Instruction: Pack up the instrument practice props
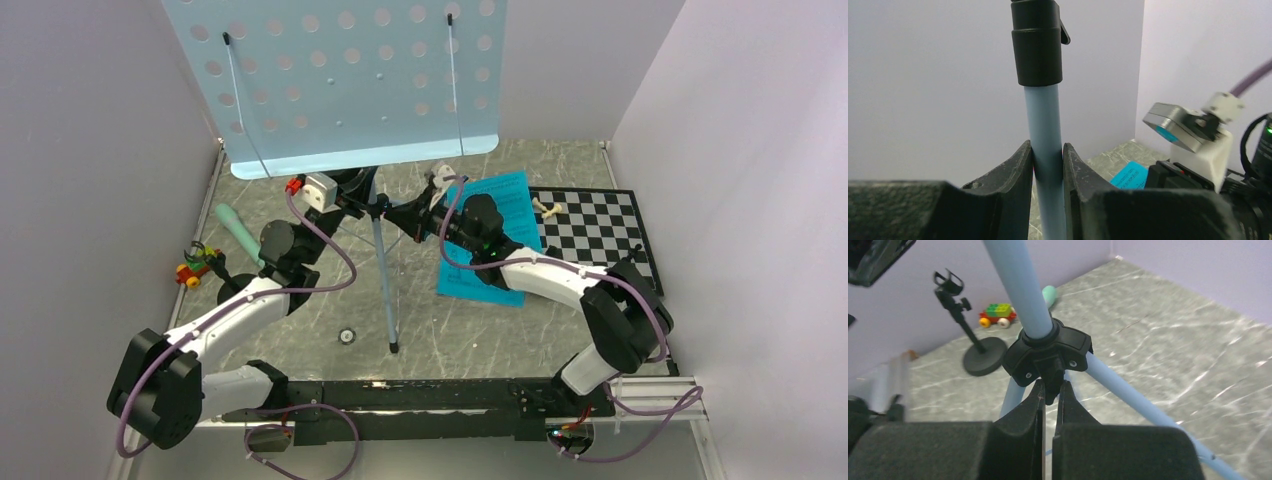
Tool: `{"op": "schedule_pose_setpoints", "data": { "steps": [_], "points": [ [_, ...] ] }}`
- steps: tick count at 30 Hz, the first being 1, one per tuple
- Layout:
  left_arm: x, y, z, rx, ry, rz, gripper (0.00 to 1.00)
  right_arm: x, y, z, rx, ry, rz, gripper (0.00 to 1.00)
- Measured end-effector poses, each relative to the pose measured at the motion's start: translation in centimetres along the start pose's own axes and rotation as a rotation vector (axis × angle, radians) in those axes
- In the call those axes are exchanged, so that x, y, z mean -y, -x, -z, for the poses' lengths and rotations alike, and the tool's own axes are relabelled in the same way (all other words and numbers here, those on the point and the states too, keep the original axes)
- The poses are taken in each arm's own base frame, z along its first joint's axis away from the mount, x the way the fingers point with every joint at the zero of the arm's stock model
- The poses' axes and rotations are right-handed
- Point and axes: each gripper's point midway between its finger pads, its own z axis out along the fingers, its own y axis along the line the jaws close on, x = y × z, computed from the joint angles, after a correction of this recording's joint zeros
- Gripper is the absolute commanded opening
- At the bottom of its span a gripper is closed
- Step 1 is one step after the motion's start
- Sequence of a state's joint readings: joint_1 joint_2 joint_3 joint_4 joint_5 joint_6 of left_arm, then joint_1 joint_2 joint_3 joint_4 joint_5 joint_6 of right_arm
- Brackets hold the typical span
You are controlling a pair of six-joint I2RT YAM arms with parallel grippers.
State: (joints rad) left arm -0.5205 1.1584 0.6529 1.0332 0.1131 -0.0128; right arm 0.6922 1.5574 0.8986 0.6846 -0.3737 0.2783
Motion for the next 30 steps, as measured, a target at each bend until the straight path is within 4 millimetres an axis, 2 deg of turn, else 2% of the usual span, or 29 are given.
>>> {"op": "schedule_pose_setpoints", "data": {
  "steps": [18,22,23,25,27,29,30],
  "points": [
    [0.0,-0.1,-0.2,-0.002,0.006,0.026,0.0,0.4,0.4,0.0,0.128,-0.232,0.952,0.0],
    [0.0,-0.2,-0.2,-0.002,0.006,0.028,0.0,0.5,0.5,0.1,0.121,-0.278,1.085,0.0],
    [0.0,-0.2,-0.2,-0.002,0.005,0.029,0.0,0.5,0.5,0.1,0.116,-0.283,1.101,0.05],
    [0.0,-0.2,-0.2,-0.002,0.005,0.028,0.0,0.5,0.5,0.2,0.107,-0.294,1.115,0.35],
    [0.0,-0.1,-0.2,-0.002,0.005,0.028,0.0,0.7,0.5,0.3,0.093,-0.312,1.103,0.6],
    [0.0,-0.1,-0.2,-0.002,0.005,0.027,0.0,2.9,0.8,1.4,0.041,-0.414,1.06,0.84],
    [0.0,-0.1,-0.2,-0.002,0.005,0.027,0.0,3.8,1.2,2.1,0.026,-0.463,1.029,0.92]
  ]
}}
